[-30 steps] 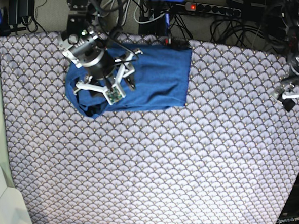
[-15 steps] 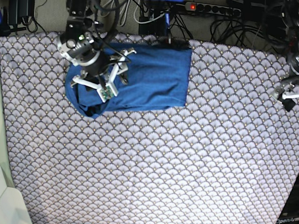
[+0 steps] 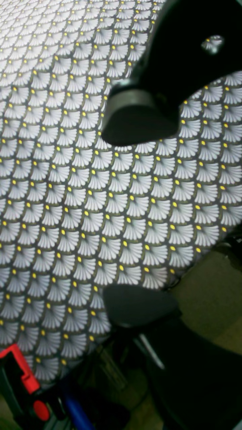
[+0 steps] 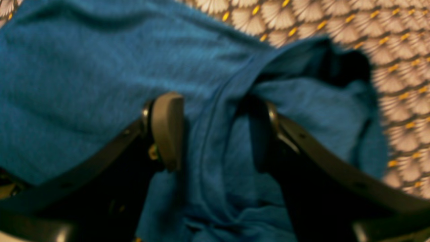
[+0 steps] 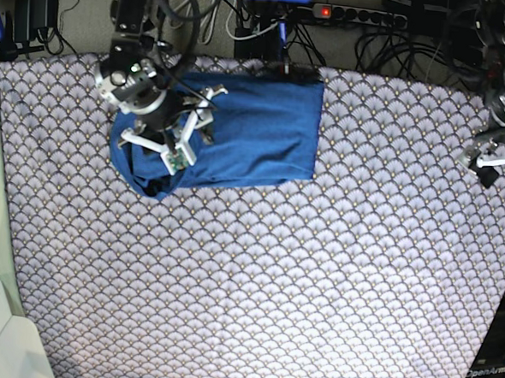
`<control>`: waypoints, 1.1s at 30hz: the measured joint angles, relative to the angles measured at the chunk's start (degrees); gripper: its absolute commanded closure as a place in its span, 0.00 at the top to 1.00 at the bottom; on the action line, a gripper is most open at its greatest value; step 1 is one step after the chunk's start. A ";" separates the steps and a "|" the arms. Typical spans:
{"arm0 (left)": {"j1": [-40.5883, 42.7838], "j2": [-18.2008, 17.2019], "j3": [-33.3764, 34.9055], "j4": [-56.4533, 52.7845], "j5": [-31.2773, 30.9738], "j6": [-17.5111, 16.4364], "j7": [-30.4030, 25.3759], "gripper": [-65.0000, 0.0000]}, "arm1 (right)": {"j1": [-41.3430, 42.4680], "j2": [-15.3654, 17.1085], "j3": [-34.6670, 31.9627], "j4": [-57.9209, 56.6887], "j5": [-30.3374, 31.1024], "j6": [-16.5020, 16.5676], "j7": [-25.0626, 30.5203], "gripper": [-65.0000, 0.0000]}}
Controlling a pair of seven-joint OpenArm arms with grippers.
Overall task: Fold the T-shirt properly
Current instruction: 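Fold the grasped side over the shirt toward the left gripper, then push the folded side further across the shirt with the right gripper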
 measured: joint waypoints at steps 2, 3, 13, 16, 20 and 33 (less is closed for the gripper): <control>0.00 0.00 0.00 0.00 0.02 0.00 0.00 1.00 | 0.02 0.00 0.00 -0.35 0.00 -0.02 0.02 0.48; 0.00 0.00 0.00 0.00 0.00 0.00 0.00 1.00 | 0.07 0.00 0.00 -0.37 -0.02 -0.02 0.00 0.47; 0.00 0.00 0.00 0.00 0.02 0.02 0.00 1.00 | 0.85 0.00 -0.04 -0.37 -0.02 -0.02 -0.07 0.00; 0.02 0.00 -0.07 0.00 0.00 0.00 0.00 1.00 | 0.85 0.00 -0.11 -0.37 -0.04 -0.02 -0.07 0.00; 0.17 0.00 -0.07 0.00 0.02 0.02 0.00 1.00 | 0.20 0.00 -0.31 2.58 -0.15 -0.02 -0.50 0.00; 1.22 -1.64 -0.15 0.04 -0.17 -0.02 0.07 1.00 | -3.37 0.17 -20.09 9.70 -0.04 -0.22 -0.68 0.00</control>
